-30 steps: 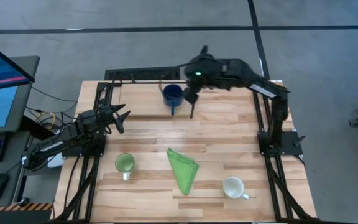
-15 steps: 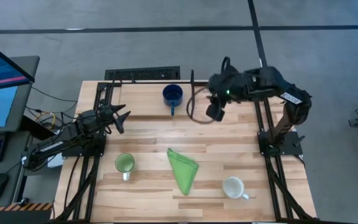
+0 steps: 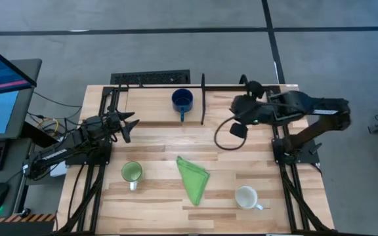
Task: Stack small to large cups/mugs on shelf
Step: Put the green mug on the shelf
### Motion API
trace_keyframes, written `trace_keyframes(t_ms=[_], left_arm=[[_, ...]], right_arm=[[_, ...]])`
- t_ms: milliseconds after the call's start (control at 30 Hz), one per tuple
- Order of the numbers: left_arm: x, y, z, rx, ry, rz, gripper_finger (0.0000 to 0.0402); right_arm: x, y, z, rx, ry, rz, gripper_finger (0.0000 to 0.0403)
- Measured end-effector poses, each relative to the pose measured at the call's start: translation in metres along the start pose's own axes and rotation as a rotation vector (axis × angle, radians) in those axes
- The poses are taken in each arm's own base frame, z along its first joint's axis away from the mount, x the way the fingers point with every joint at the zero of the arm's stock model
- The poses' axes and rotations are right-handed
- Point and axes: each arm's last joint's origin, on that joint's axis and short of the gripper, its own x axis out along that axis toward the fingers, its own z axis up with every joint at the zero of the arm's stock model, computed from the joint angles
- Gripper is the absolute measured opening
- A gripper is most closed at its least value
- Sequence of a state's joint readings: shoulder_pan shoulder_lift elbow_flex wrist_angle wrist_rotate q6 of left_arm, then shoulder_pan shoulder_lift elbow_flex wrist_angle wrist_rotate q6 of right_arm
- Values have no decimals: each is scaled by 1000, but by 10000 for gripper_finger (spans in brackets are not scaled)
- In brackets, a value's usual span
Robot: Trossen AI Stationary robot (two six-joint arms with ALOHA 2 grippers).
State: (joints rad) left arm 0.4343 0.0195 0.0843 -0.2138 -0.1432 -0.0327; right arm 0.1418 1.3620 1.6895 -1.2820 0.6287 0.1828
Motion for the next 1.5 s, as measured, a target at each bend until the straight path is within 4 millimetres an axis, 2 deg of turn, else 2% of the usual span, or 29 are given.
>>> trace_keyframes(t_ms=[233, 433, 667, 867, 1133, 1300, 1500], left_arm=[[0, 0, 0, -17, 0, 0, 199], [0, 0, 0, -16, -1, 0, 199], [0, 0, 0, -16, -2, -1, 199], [0, 0, 0, -16, -2, -1, 199], [0, 0, 3, -21, -34, -9, 199], [0, 0, 3, 7, -40, 16, 199], [0, 1, 3, -11, -41, 28, 199]], right_arm=[[26, 2, -69, 20, -137, 138, 128], [49, 11, -128, 79, -229, 203, 127], [68, 19, -174, 136, -347, 230, 127], [79, 24, -198, 173, -412, 237, 127], [90, 27, -218, 185, -481, 224, 127], [90, 25, -227, 55, -433, 161, 127], [92, 25, -234, 93, -366, 168, 127]])
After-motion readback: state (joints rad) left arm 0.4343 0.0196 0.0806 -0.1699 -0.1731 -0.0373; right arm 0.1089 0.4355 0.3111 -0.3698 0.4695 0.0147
